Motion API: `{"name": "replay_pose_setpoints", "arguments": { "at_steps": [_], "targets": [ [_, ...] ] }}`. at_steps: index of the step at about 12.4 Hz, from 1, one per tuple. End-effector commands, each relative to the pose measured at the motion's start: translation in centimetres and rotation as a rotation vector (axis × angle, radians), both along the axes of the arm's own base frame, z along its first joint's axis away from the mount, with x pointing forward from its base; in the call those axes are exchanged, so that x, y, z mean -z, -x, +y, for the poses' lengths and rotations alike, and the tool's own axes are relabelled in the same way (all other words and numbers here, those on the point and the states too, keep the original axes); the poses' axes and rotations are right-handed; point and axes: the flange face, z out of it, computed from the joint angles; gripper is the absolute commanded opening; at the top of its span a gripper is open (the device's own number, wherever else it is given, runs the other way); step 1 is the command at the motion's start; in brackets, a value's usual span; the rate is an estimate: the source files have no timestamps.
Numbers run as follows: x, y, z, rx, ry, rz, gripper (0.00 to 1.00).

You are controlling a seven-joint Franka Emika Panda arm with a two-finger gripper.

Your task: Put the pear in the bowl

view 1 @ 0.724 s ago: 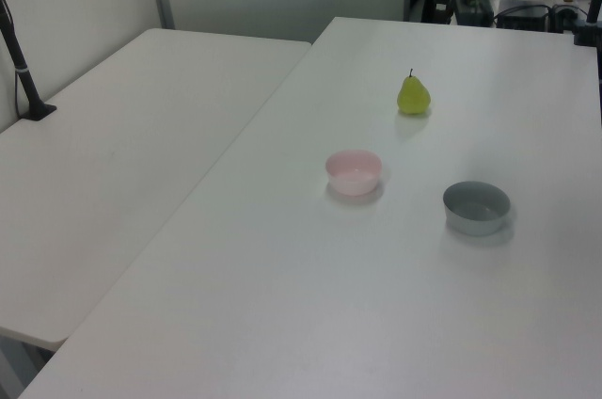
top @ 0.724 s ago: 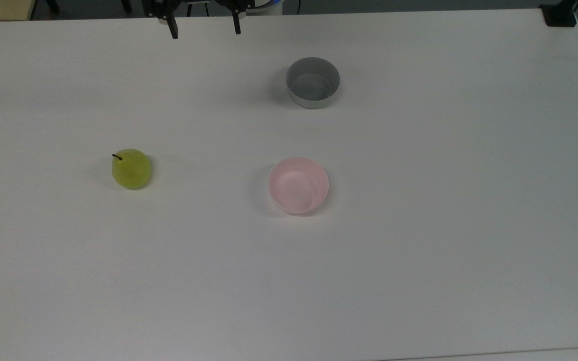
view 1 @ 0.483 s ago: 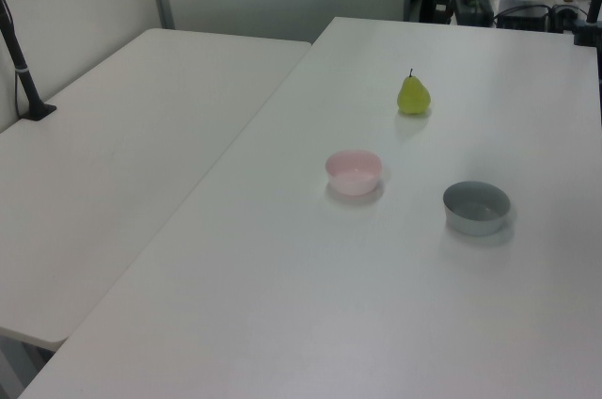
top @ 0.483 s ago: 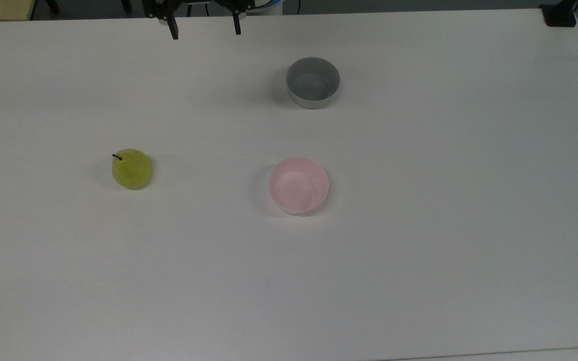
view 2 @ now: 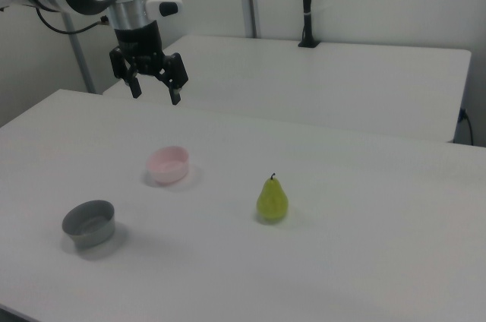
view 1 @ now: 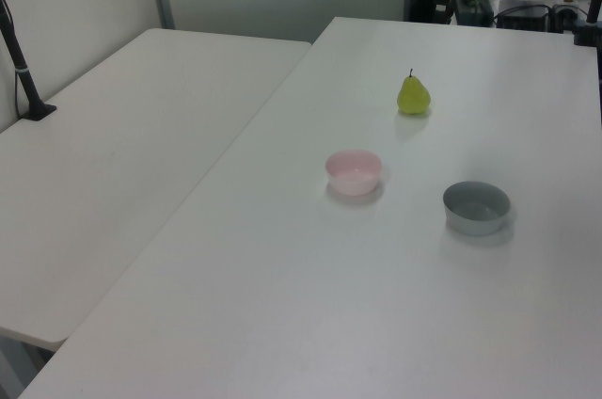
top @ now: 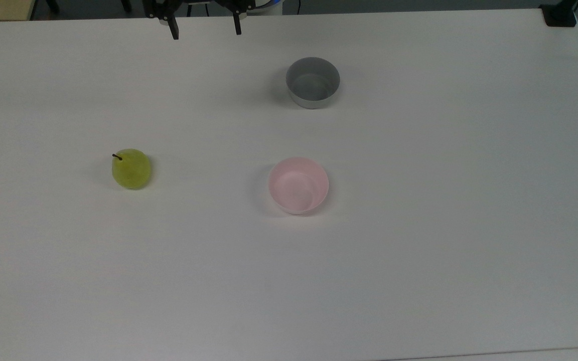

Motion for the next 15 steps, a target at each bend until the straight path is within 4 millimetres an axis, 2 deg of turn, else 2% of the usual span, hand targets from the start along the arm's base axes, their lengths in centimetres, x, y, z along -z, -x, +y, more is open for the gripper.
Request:
{"name": "replay_pose_setpoints", "arguments": {
  "at_steps": [1, 7, 10, 12, 15],
  "targets": [
    [0.0, 0.3, 0.4, 0.013, -0.004, -0.003, 1.00],
    [0.1, 0.4, 0.2, -0.003, 0.003, 0.004, 1.00],
    [0.3, 0.7, -0.2, -0.112, 0.033, 0.023, 1.00],
    [0.0, 0.6, -1.3, -0.217, 0.061, 0.012, 1.00],
    [0.1, 0.6, -5.2, -0.300, 0.079, 0.009, 1.00]
  ]
}}
